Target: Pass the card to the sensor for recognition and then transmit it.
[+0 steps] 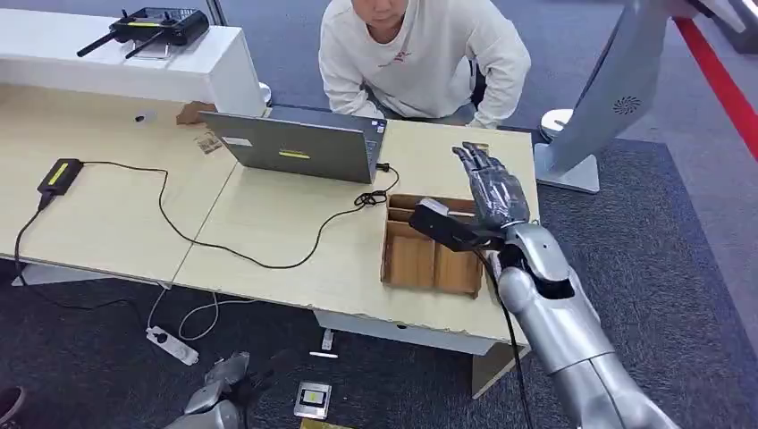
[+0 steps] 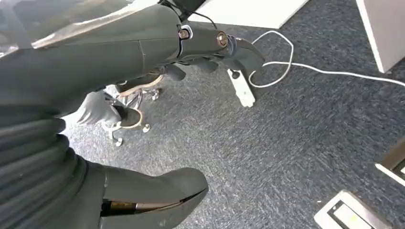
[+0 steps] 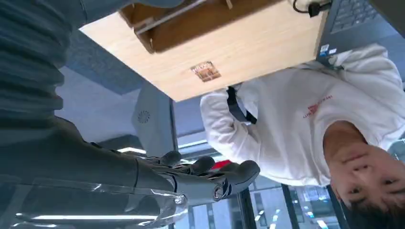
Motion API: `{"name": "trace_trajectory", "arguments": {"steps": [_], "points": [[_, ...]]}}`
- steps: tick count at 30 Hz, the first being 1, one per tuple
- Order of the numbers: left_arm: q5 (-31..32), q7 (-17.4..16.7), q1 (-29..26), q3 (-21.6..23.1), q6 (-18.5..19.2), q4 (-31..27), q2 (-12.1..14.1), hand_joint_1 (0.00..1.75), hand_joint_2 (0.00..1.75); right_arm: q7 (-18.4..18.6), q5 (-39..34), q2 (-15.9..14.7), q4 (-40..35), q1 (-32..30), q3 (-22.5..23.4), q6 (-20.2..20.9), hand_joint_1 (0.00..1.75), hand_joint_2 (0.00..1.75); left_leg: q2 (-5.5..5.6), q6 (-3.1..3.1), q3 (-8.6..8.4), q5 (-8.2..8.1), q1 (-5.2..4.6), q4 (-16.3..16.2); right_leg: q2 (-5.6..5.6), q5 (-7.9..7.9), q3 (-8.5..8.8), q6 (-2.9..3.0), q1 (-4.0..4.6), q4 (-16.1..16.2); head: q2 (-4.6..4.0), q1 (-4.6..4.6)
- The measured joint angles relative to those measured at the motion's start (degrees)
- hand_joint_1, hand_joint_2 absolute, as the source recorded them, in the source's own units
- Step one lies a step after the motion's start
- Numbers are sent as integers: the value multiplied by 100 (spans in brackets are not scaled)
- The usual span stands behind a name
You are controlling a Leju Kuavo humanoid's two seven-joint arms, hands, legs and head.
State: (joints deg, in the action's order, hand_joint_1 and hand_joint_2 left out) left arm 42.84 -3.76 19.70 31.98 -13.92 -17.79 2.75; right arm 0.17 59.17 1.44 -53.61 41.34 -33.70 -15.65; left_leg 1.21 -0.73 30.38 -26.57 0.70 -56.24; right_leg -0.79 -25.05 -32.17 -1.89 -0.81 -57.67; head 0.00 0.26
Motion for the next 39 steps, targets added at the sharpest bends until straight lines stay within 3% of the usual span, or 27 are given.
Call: {"name": "trace_trajectory", "arguments": {"steps": [21, 33, 39], "points": [[-2, -79, 88, 33, 13, 0, -90, 0, 175, -170, -151, 278, 1042, 172, -11, -155, 0, 175, 0, 0, 0, 0, 0, 0, 0, 0, 0, 0, 0, 0, 0, -2], [-345, 188, 45, 28, -4, 0, -98, 0, 175, -566, -278, 669, 1803, 592, -44, -321, 0, 175, 0, 0, 1, 0, 1, 0, 0, 0, -1, 0, 1, -2, 0, -2], [-343, 31, 118, 31, 361, 0, -98, 0, 175, -549, -310, 772, 2111, 782, -87, -310, 0, 175, 0, 0, 1, 0, 0, 0, 0, 0, 0, 0, 0, -1, 0, 0]]}}
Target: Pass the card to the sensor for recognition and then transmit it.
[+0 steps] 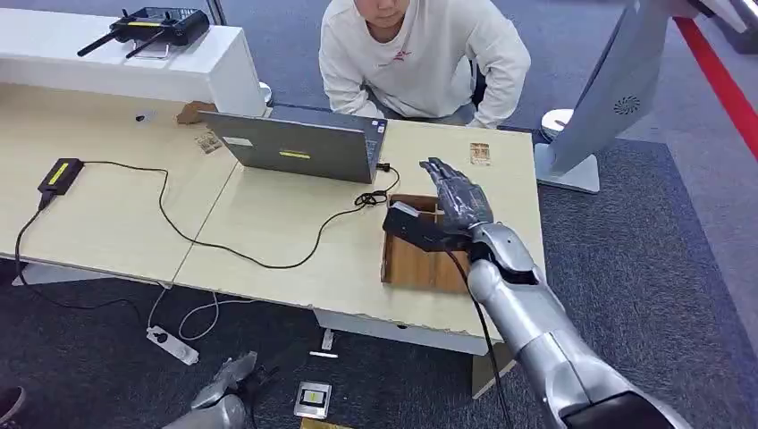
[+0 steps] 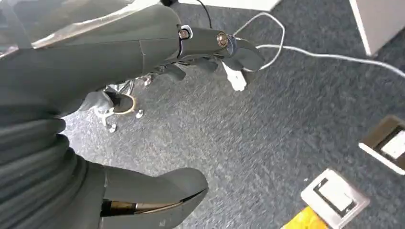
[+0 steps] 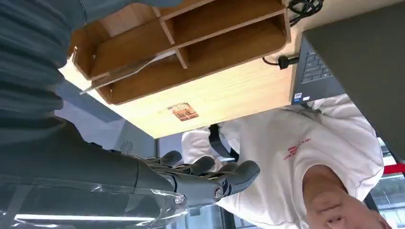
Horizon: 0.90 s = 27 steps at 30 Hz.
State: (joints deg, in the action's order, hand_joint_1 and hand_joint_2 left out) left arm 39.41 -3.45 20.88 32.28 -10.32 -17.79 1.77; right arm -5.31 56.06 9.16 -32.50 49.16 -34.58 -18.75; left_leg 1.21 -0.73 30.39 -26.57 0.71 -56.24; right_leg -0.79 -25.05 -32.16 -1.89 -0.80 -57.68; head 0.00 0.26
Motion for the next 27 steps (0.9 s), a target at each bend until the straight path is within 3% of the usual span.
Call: {"name": "trace_trajectory", "arguments": {"steps": [27], "points": [[-315, -55, 46, 11, 70, -63, 79, 0, 175, 232, -208, -70, 645, 331, -87, -103, 0, 175, -1, 0, -2, 0, 0, 0, 0, 0, -4, 0, 0, 1, 0, 0]]}}
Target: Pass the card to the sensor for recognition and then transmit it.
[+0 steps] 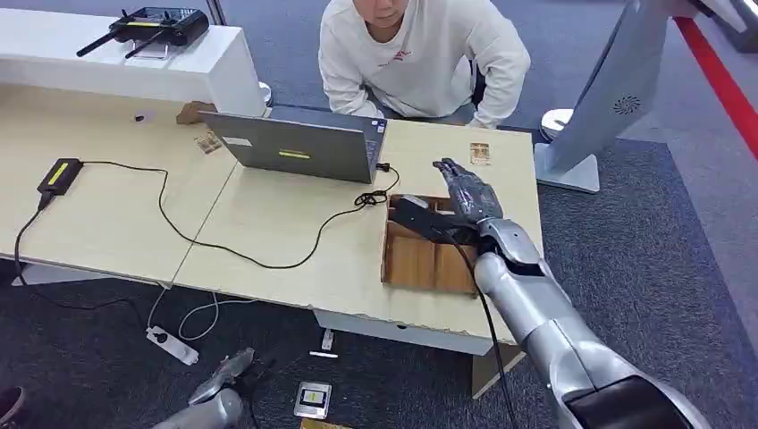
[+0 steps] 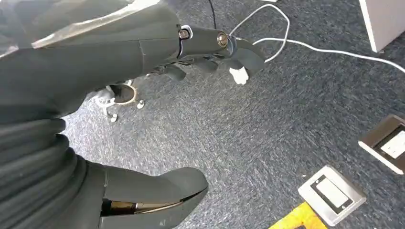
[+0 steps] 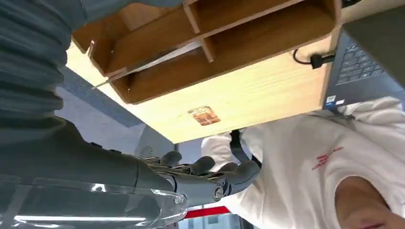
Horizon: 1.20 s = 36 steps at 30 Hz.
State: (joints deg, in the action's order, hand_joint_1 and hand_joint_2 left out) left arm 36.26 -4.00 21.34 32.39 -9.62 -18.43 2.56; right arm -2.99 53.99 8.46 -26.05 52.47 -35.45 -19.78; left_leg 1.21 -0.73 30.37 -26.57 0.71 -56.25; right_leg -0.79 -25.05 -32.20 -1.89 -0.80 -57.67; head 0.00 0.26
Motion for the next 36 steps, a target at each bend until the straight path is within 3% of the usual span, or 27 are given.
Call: {"name": "trace_trajectory", "arguments": {"steps": [12, 26, 36], "points": [[269, -81, 65, 173, -247, 0, -17, 0, 175, 280, 4, -431, 33, -140, -7, -219, 0, 175, -4, 0, -1, 0, 0, -1, -5, 1, 0, 1, 0, 1, 0, -2], [398, -129, 38, 284, -315, 2, -77, 0, 175, 297, 28, -767, 15, -305, 81, -251, 0, 175, -6, 0, 0, 0, 0, -1, -5, 1, 1, 1, 0, 0, 0, 0], [627, -83, 77, 376, -308, 2, -120, 0, 175, -142, 59, -795, -210, -311, 144, -234, 0, 175, -5, 0, 0, 0, 0, -1, -5, 1, 1, 1, 0, 0, 0, -2]]}}
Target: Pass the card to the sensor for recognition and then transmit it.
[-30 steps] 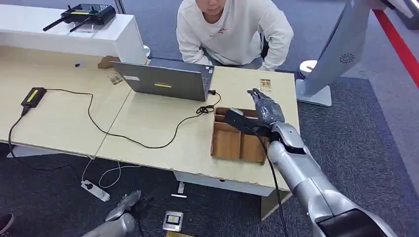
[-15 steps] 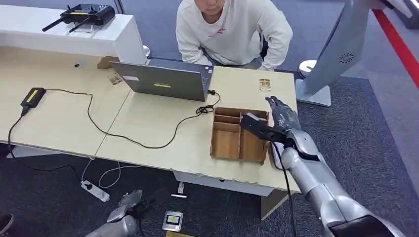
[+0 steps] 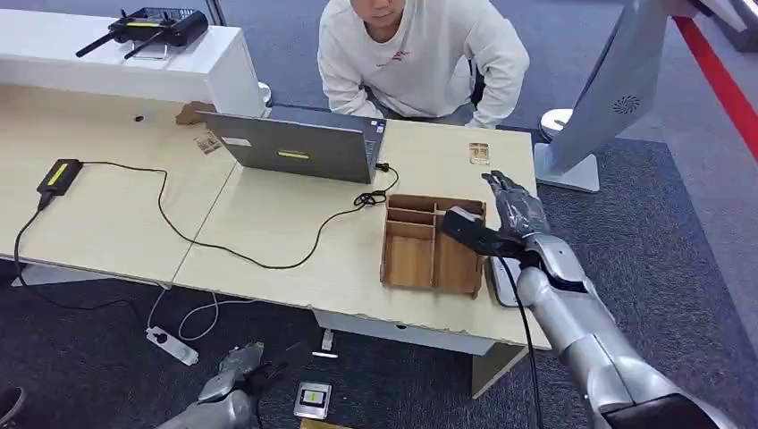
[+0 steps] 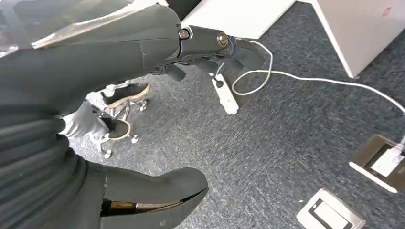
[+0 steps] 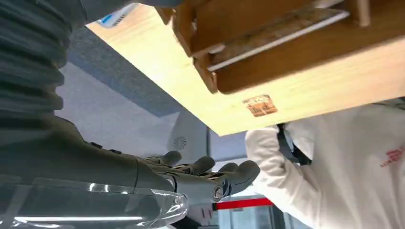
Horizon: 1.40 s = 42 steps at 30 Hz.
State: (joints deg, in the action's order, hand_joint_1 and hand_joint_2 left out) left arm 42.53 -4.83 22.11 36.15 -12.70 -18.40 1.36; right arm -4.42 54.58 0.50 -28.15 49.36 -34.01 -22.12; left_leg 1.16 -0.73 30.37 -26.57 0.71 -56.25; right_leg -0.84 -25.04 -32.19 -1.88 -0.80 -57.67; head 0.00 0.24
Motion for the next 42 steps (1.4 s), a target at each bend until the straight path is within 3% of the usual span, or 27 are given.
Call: {"name": "trace_trajectory", "arguments": {"steps": [13, 25, 42], "points": [[107, -4, 14, 46, 22, 0, -59, 0, 175, -118, 83, 26, -352, -4, 70, 247, 0, 175, 0, 0, 1, 0, 0, 0, 0, 0, 1, 0, 0, 0, 0, 0], [-175, 63, -42, 24, -9, 26, -61, 0, 175, -221, 114, 337, -367, 38, 48, 448, 0, 175, 2, 0, 2, 0, 0, 1, 3, 0, 1, 0, 0, -3, 0, 0], [-190, 41, -42, 11, 0, 37, -50, 0, 175, -227, 122, 455, -334, 58, 2, 634, 0, 175, 2, 0, 2, 0, 0, 0, 3, 0, 1, 0, 0, -2, 0, 2]]}}
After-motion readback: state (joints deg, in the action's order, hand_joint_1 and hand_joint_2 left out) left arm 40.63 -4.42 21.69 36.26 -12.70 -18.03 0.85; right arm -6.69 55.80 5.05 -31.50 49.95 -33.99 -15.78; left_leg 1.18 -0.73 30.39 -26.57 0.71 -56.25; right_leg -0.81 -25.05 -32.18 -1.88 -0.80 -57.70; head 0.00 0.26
